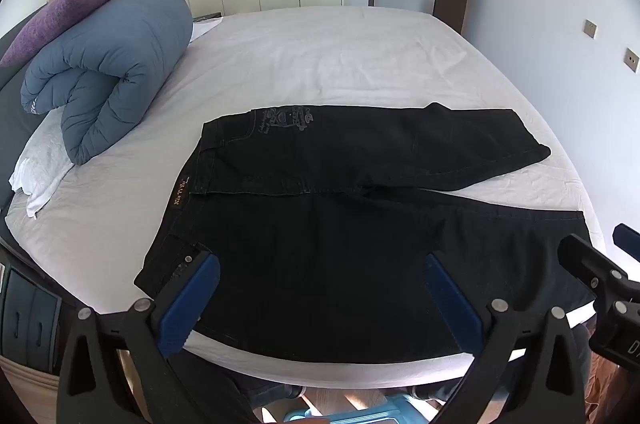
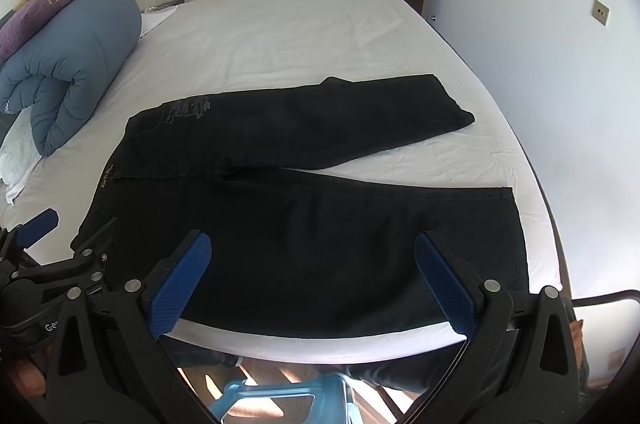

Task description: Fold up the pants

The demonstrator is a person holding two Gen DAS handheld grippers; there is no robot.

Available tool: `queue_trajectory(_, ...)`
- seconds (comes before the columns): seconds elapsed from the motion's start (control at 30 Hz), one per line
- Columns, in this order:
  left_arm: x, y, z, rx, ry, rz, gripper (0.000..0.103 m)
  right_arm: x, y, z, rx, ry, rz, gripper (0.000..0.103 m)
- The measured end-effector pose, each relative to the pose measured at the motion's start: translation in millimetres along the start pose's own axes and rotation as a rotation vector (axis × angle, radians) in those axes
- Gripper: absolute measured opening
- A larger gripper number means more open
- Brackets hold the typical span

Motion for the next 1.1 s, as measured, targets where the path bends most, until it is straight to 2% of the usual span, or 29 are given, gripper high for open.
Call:
queue_trajectory(0.9,0.7,11.2,-0.6,-0.002,-0.001,0.009,0.103,0.1,-2.4,0.5,0.005,-0.002,0.004,0.103)
queue_trajectory(1.1,0.5,12.5,-0.5,-0.005,-0.001,0.013,0.103,2.5,6.5,3.8,0.005,-0.001,0.005,0.103)
Point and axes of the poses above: each gripper's, at about its wrist camera, not at the fingertips, and x roughly the way its jaws point, z to its left, y to its underside, the point moved 4 cm from there along x, roughly the way its jaws point, and after that the axes turned 10 degrees about -z, right-handed, at the moved point
